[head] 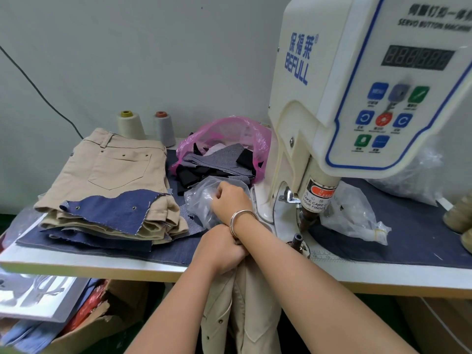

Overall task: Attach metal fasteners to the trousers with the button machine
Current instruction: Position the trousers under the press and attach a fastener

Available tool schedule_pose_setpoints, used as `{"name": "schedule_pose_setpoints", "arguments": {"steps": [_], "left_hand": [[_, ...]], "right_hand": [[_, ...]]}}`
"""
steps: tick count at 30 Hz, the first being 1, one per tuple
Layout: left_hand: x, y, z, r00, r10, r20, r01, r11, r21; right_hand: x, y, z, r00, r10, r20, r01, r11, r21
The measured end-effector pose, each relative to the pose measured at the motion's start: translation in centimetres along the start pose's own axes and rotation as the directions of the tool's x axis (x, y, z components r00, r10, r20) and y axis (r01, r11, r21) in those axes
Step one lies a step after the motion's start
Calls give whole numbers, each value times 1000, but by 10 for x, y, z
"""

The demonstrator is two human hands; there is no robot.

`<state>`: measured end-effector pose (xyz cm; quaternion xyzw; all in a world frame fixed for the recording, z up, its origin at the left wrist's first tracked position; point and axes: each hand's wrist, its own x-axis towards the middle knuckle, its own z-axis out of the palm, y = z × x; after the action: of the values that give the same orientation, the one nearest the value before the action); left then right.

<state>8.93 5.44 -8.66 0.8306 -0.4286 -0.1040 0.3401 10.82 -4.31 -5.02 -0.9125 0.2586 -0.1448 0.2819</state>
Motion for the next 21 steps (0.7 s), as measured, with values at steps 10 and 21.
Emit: {"name": "schedule_pose_setpoints", "arguments": {"steps": [10,21], "left_hand": [[-2,4,-4,999,22,41,-21,999,-25],[0,0,-1,999,-12,42,12,1000,-9]], "right_hand": [[-104,25,-30,955,226,-194,-4,660,751],[-152,30,-69,985,121,127,-160,324,933]]}}
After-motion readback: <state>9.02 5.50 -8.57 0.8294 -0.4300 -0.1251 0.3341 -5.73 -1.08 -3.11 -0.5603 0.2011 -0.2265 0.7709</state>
